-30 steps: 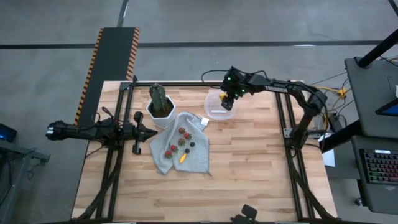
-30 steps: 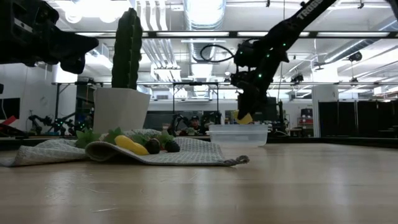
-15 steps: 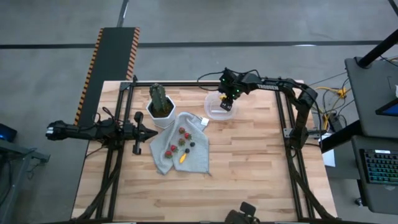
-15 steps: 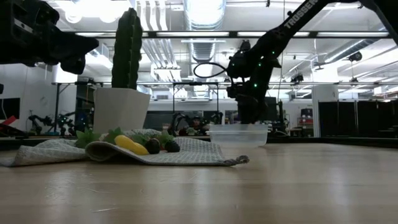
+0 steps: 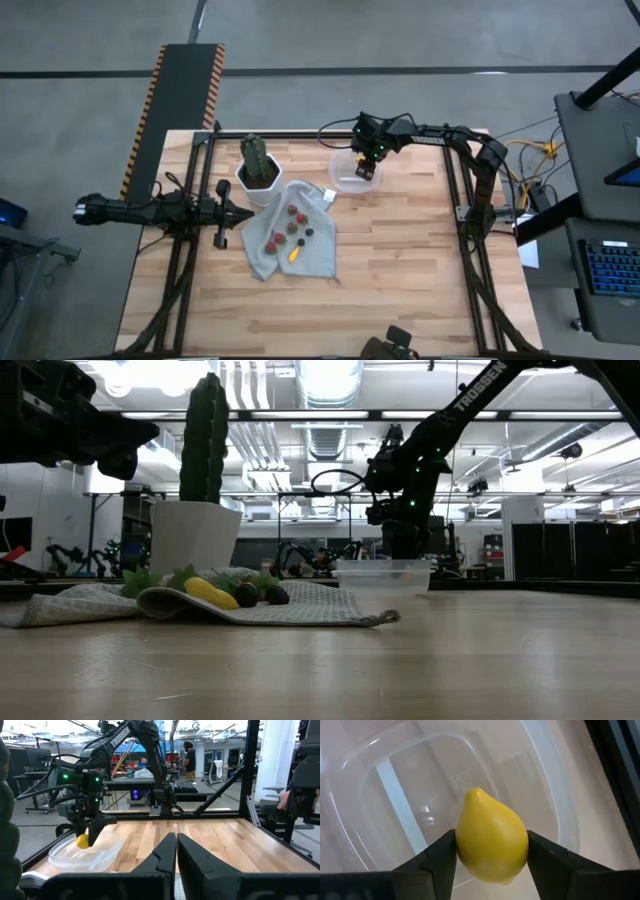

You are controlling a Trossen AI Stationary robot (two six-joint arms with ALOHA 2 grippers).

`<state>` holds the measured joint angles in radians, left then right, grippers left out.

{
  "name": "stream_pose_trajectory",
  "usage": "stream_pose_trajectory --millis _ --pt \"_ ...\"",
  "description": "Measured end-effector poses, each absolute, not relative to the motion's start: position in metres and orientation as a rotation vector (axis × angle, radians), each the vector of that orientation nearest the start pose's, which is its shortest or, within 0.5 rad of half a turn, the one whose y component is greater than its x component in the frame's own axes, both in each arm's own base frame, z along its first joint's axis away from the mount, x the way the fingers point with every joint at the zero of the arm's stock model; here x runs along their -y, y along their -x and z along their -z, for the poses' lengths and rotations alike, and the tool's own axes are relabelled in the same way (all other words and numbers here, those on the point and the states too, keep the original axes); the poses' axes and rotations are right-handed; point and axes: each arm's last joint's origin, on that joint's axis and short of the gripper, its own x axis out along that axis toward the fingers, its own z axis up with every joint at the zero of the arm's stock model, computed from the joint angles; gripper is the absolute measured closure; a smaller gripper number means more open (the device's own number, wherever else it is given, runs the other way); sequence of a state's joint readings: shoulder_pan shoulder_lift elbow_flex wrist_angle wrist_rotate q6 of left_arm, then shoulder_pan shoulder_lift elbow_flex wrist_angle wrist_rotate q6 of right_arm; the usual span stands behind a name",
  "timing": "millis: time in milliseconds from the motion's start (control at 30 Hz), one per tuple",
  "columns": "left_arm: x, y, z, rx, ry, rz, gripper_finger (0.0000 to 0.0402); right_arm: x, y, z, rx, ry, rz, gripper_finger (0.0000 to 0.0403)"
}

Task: Pick and placing Produce into tupperware
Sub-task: Put the yellow lemon into the transparent bin

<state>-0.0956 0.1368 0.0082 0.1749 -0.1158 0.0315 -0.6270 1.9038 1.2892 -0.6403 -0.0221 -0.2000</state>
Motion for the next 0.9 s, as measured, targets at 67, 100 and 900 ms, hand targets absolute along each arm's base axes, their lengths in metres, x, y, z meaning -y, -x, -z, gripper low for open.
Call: stream_pose_trajectory --millis 67,100,900 --pt "0.0067 -0.1054 -0.1721 0.046 -0.026 -0.021 0.0402 0.2174 -0.3012 -0.1657 -1.255 -0.238 0.392 0.0202" --pt "0.0067 -0.1054 -0.1720 0.046 -0.027 -0.021 0.0402 0.2172 -0.3010 -0.1645 -1.262 -0.242 0.391 0.0202" --pt "0.0067 -0.1053 -0.1722 0.047 -0.027 -0.021 0.0402 0.2161 -0.3000 -0.1673 -1.261 -0.240 0.389 0.0134"
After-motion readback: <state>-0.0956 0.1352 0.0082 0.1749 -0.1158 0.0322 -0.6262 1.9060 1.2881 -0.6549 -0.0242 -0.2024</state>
